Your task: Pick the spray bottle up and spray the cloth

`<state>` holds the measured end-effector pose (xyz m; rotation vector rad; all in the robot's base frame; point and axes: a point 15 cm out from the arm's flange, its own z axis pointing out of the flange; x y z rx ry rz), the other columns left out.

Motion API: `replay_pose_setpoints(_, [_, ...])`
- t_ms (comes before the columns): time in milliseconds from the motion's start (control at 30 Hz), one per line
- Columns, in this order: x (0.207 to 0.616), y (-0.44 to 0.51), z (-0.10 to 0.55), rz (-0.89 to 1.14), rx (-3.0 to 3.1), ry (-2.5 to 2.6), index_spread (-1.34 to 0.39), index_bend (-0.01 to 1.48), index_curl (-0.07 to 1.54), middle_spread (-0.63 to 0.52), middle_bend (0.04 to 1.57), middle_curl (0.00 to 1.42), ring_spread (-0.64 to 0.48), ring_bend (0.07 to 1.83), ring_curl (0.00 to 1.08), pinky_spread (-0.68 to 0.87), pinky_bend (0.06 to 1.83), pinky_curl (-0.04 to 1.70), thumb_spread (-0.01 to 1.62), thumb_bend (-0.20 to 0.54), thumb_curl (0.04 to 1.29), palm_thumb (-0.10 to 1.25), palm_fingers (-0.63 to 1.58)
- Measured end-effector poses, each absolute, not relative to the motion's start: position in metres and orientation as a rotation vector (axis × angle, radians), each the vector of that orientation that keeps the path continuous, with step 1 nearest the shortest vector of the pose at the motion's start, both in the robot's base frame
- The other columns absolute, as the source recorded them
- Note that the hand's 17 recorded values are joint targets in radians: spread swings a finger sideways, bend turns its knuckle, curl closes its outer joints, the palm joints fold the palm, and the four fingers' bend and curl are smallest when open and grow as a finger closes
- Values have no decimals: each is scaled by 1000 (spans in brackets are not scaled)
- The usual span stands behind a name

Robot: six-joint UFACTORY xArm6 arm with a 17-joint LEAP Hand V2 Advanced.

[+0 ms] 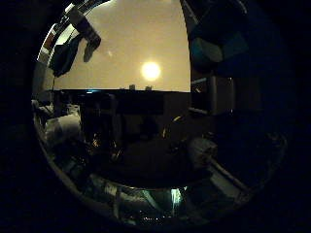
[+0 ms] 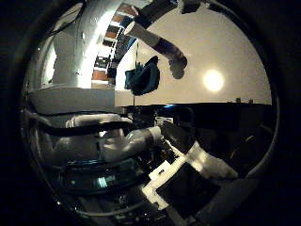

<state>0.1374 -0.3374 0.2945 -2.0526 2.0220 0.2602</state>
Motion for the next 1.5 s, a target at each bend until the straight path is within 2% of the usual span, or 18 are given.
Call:
replay_pose_setpoints(633, [147,-305,288,309,-1873,1938,-268,158,286,41,203,353,179,225,264,360,218,321,1053,-23,293,597,201])
replay_pose_setpoints(1500, [202,-256,263,307,-1582,1779,-246,146,269,59,229,358,180,298,272,369,243,322,1050,-23,305,625,194])
